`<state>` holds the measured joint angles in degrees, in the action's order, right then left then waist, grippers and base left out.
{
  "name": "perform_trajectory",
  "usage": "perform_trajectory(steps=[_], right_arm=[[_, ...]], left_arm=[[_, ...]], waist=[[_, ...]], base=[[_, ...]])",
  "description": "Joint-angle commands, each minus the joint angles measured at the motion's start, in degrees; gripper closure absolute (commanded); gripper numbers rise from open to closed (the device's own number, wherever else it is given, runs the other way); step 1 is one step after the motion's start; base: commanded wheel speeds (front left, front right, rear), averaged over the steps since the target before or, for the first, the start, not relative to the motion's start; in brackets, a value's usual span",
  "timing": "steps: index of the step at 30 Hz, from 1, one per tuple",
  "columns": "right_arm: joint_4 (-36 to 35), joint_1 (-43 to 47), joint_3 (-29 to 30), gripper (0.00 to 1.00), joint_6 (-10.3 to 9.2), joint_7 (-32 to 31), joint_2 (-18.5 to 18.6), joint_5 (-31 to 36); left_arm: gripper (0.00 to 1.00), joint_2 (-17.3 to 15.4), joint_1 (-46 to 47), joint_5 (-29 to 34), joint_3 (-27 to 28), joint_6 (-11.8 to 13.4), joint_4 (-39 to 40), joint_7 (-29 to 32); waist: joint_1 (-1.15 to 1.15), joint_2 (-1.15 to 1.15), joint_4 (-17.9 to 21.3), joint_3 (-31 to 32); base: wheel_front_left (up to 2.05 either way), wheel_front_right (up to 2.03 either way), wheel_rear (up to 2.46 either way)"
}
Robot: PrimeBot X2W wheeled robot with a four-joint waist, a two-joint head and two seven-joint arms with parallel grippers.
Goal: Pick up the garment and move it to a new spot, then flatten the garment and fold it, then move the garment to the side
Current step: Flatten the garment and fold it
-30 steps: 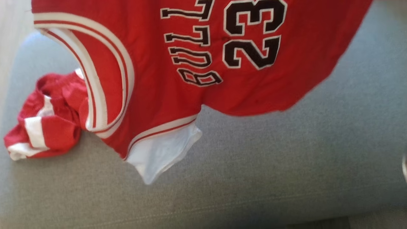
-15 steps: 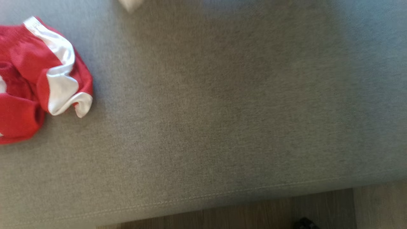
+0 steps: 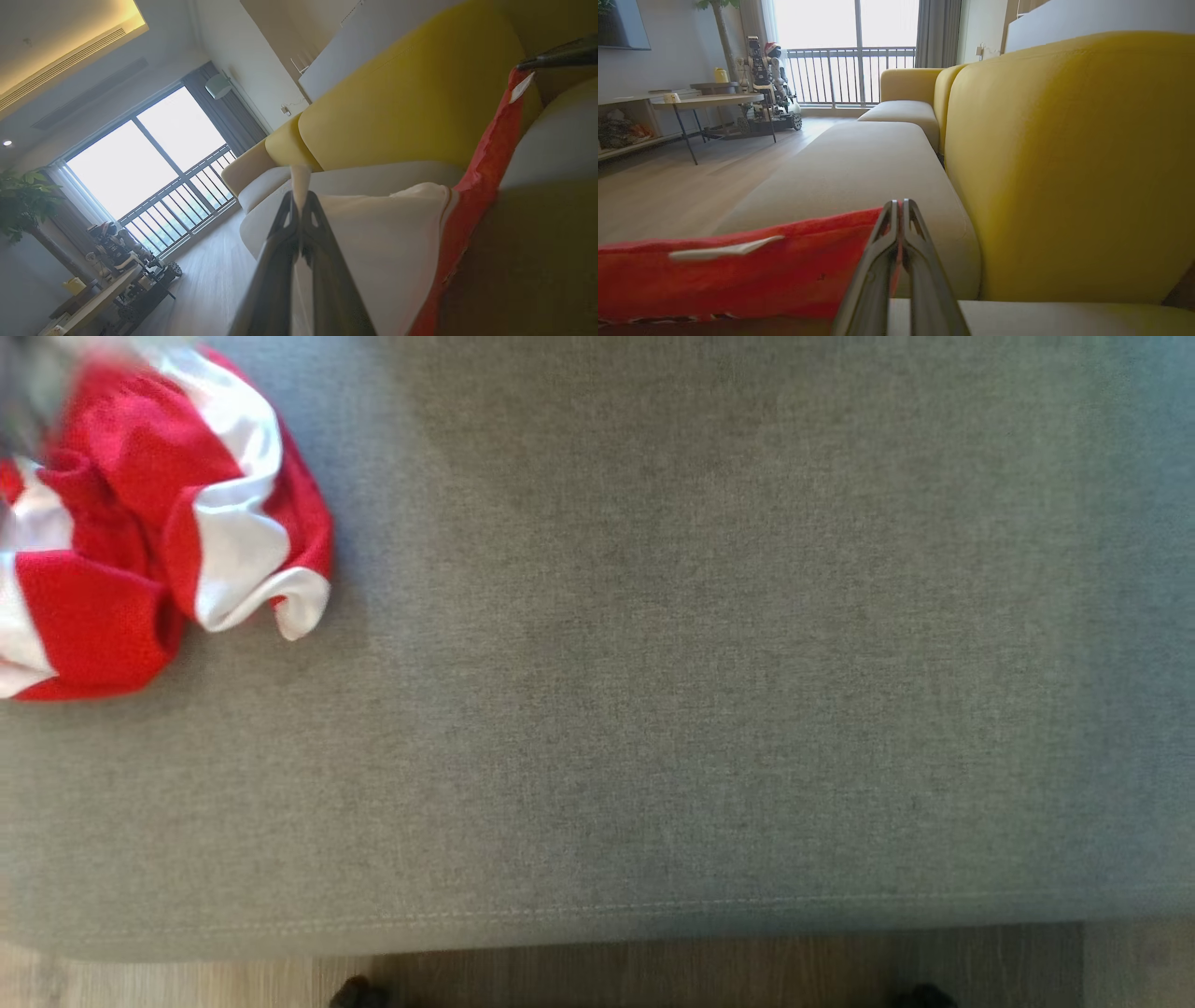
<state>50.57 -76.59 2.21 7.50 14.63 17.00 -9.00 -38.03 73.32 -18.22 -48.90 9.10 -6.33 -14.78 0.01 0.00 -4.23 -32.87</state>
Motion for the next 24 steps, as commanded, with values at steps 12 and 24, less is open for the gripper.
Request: perform_trajectory(steps=[12, 24], right_arm=[[-6.25, 30.91, -4.72, 1.00, -0.01, -7.14, 1.12, -13.36], [-16.79, 51.92, 0.08, 1.00, -0.01, -10.27, 0.94, -15.14]], left_arm=[[1.00, -4.08, -40.30, -3.53, 14.28, 3.84, 9.62, -0.21], [1.00, 0.05, -65.94, -2.40, 19.02, 1.30, 12.29, -0.21]], waist=[[-0.01, 0.00, 1.51, 13.49], [-0.01, 0.00, 2.79, 21.82]], base=[[0.00, 0.00, 0.00], [0.00, 0.00, 0.00]])
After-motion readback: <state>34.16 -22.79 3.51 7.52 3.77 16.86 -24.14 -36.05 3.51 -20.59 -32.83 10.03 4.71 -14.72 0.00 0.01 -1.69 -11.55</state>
